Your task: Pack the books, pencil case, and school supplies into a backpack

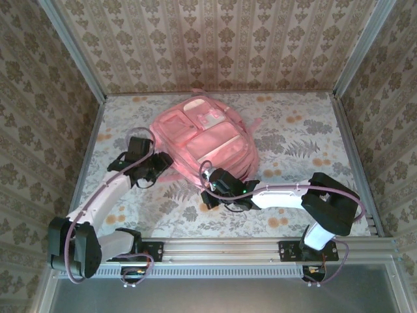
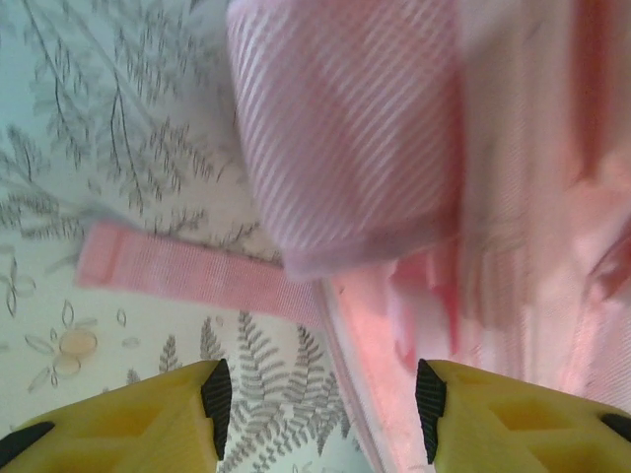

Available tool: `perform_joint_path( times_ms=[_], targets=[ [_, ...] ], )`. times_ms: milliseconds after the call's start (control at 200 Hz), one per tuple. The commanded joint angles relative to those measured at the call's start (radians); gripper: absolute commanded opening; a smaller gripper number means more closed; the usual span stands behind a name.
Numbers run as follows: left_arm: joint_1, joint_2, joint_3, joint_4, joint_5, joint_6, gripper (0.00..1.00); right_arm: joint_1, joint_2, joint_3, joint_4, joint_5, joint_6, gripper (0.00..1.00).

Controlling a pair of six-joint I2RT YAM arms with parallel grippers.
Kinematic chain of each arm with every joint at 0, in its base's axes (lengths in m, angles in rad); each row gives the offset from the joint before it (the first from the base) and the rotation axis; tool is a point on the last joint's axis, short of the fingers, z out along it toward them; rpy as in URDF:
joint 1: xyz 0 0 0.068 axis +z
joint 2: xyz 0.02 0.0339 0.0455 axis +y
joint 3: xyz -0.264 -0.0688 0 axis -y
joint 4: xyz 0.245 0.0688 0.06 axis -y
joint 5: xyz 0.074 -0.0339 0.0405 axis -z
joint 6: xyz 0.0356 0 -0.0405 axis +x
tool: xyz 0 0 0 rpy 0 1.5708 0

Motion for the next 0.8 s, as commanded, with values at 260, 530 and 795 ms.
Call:
perform_joint_path(
  times_ms=[260,530,795],
  targets=[
    [-0.105,0.018,-0.026,0.191,0.049,-0.146,0.51,0.001,-0.004,0.0,0.096,-0.033,0.064,0.0],
    [-0.199,-0.099,-0.078,0.214,-0.034,-0.192,0.49,-0.008,-0.006,-0.023,0.128,-0.046,0.082,0.0],
    [-0.226,0.014,-0.096,0.291,-0.038,-0.212,0.51,-0.009,-0.005,-0.032,0.141,-0.033,0.094,0.0]
  ],
)
